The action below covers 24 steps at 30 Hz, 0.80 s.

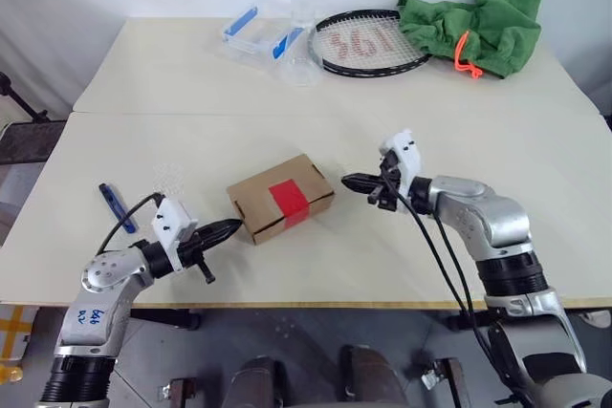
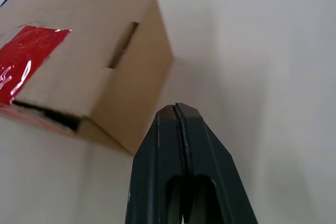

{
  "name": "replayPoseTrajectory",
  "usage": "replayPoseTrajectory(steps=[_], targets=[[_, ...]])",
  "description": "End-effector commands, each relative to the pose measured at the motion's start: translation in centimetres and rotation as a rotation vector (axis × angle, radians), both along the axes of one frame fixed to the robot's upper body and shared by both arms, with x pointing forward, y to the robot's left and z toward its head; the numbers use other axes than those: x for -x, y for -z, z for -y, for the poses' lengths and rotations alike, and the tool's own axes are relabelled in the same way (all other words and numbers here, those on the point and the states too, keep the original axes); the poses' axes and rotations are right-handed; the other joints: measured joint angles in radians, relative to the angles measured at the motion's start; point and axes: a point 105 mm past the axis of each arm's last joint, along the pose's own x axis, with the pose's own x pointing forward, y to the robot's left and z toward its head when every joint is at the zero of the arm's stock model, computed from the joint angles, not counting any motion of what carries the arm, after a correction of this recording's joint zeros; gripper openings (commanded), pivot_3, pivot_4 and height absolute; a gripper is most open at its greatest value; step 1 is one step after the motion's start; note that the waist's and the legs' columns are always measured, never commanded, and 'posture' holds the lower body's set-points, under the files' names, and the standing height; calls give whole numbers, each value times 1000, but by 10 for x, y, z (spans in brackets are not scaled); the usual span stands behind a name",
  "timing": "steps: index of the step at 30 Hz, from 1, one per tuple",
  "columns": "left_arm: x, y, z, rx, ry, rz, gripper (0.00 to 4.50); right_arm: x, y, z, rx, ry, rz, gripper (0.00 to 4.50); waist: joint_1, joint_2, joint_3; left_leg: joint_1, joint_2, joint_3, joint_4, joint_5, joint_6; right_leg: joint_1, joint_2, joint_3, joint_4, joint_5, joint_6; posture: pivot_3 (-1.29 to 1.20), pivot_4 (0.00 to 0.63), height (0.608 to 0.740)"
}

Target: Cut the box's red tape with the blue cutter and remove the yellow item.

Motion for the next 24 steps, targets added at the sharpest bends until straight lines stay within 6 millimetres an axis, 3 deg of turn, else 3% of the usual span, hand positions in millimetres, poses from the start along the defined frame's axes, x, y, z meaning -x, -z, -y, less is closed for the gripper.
replayPoseTrajectory(steps=[1, 5, 9, 14, 20, 24], targets=[[-4, 1, 24, 8, 110, 7, 23, -4, -15, -24, 13, -110, 55, 0, 1, 0, 0, 0, 0, 0, 0, 0, 0, 0, 0, 0, 0, 0, 0, 0, 150, 740], [-13, -2, 50, 24, 185, 38, 23, -16, -25, -32, -3, -116, 107, 0, 3, 0, 0, 0, -3, -2, 1, 1, 1, 0, -2, -2, 2, 0, 0, 0, 150, 740], [-13, -7, 62, 54, 214, 66, 23, -32, -54, -26, -99, -41, 281, 0, -3, 0, 0, -1, -5, -2, 1, 1, 1, 0, -3, -3, 2, 1, 2, 0, 150, 740], [5, -24, 32, 73, 146, 72, 23, -43, -84, 24, -151, 180, 408, 0, -9, 0, 0, -1, -3, -3, 0, 1, 1, 0, -2, -4, 2, 1, 2, 0, 150, 740], [3, -34, -20, 63, -89, 68, 23, -19, -62, 65, -13, 243, 353, 0, 2, 0, 0, -1, -4, -6, 0, 0, 2, 2, -4, -6, 0, 1, 2, 0, 150, 740], [-13, -28, -38, 30, -209, 96, 23, 13, -24, 63, 141, 134, 225, 0, 3, 0, 0, -1, -4, -6, 0, 0, 2, 4, -4, -6, -2, 1, 2, 0, 150, 740]])
